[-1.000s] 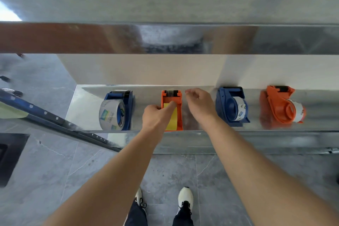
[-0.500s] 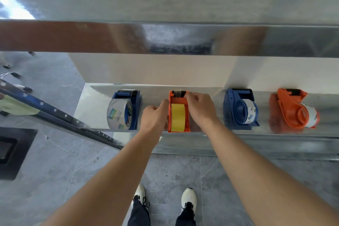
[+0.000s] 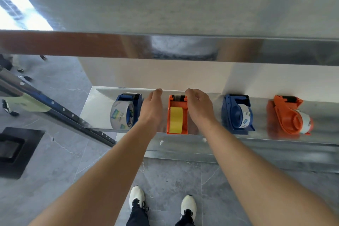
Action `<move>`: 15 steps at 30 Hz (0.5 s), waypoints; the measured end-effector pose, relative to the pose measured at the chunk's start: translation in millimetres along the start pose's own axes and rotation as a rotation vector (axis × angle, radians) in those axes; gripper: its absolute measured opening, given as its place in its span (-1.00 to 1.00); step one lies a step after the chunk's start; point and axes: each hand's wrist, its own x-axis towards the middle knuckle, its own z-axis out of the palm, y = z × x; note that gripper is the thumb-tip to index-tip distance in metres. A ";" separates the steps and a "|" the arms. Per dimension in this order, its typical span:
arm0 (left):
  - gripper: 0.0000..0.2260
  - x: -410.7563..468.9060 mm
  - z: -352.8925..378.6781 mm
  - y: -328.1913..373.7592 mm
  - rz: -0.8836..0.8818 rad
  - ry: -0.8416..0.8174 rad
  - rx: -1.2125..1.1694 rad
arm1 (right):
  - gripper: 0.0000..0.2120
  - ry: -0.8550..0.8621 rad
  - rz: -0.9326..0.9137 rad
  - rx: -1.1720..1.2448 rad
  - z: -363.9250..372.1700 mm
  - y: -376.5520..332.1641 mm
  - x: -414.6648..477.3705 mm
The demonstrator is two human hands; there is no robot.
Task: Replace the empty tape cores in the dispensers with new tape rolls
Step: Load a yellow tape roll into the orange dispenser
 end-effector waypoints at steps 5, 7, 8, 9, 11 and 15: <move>-0.56 -25.6 1.4 7.8 0.019 0.049 -0.018 | -0.67 -0.022 -0.020 -0.004 -14.1 -16.1 -16.8; -0.54 -35.4 3.8 10.3 0.038 0.053 -0.016 | -0.63 -0.017 -0.026 0.013 -22.1 -24.6 -25.6; -0.54 -43.4 5.0 13.5 0.046 0.048 -0.027 | -0.62 -0.014 -0.033 0.013 -27.1 -29.8 -31.2; -0.54 -48.4 6.2 15.9 0.053 0.039 -0.033 | -0.62 -0.012 -0.038 0.009 -29.5 -33.0 -34.4; -0.55 -58.3 6.6 20.1 0.071 0.028 -0.030 | -0.62 -0.001 -0.044 -0.004 -33.5 -38.7 -42.4; -0.56 -73.6 5.0 26.5 0.132 -0.013 -0.035 | -0.61 0.026 -0.031 -0.014 -38.4 -48.6 -61.3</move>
